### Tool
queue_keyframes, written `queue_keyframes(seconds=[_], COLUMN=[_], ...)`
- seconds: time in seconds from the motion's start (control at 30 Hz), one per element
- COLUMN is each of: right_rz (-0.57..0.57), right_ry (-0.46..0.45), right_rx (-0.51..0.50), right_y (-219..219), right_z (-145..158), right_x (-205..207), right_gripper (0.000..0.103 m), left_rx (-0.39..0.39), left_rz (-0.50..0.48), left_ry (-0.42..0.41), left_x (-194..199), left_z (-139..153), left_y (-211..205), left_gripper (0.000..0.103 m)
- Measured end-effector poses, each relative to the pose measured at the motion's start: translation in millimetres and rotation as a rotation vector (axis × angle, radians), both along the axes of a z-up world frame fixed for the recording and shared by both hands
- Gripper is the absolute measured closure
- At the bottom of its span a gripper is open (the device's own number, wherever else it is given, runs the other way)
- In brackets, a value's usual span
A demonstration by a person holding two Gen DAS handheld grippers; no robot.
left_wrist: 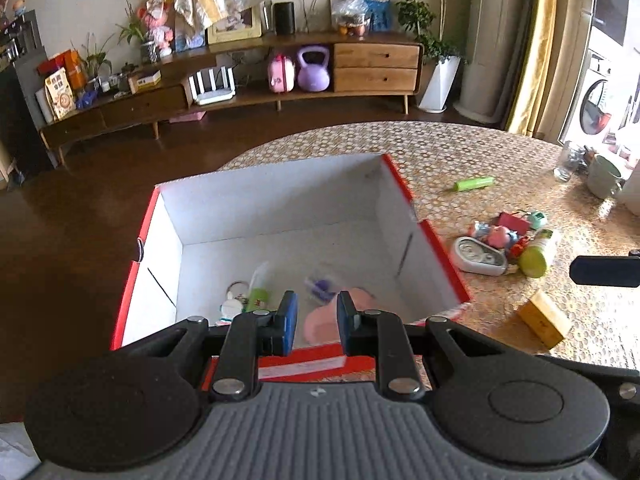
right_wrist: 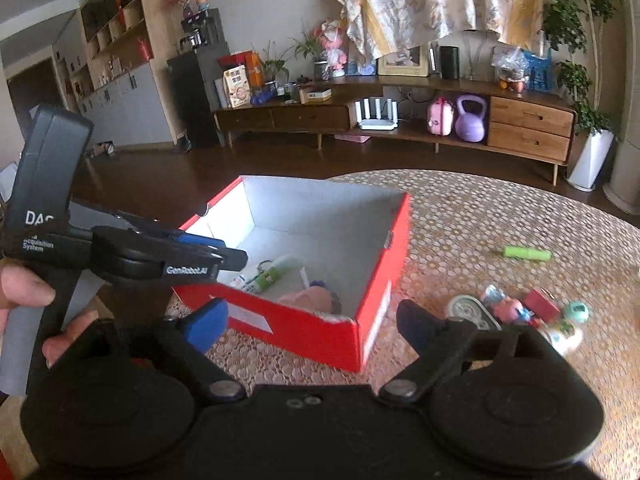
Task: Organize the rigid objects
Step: 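Withdraw both open tools from the red box back over the table, then grasp the yellow box with left tool while right tool grasps green-lidded jar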
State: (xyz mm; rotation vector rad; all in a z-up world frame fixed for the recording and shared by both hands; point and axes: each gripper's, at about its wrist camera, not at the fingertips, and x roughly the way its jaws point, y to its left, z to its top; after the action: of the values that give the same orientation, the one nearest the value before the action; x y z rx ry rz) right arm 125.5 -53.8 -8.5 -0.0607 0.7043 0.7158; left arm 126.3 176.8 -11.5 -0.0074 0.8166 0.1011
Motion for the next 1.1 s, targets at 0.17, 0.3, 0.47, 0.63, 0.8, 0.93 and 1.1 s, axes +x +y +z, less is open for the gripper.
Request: queue_keyframes(seconds=[0.17, 0.3, 0.47, 0.63, 0.8, 0.93, 1.1], right_rz=[-0.034, -0.07, -0.125, -0.197, -0.256, -0.298, -0.342], right_ry=[-0.028, -0.031, -0.03, -0.014, -0.009, -0.005, 0.012], right_rx=[0.033, 0.037, 0.013, 0.002, 0.004, -0.003, -0.014], right_y=[-36, -66, -104, -139, -163, -175, -185], right_z=[1, -5, -18, -28, -33, -38, -51], right_x=[-16, -21, -32, -29, -15, 0, 23], right_gripper=[0.004, 0.002, 0.001, 0.001, 0.001, 0.001, 0.001], left_rx=[-0.005, -0.016, -0.04, -0.048, -0.071, -0.087, -0.11], left_rz=[-0.028, -0.065, -0.124, -0.18, -0.226, -0.236, -0.22], left_ry=[-0.033, -0.077, -0.083, -0.1, -0.09, -0.065, -0.027], left_x=[-13, -23, -27, -27, -22, -13, 1], left_z=[2, 3, -2, -16, -33, -45, -63], left_y=[-23, -46, -78, -111, -141, -160, -178], left_gripper=[0.073, 0.037, 0.037, 0.028, 0.02, 0.02, 0.02])
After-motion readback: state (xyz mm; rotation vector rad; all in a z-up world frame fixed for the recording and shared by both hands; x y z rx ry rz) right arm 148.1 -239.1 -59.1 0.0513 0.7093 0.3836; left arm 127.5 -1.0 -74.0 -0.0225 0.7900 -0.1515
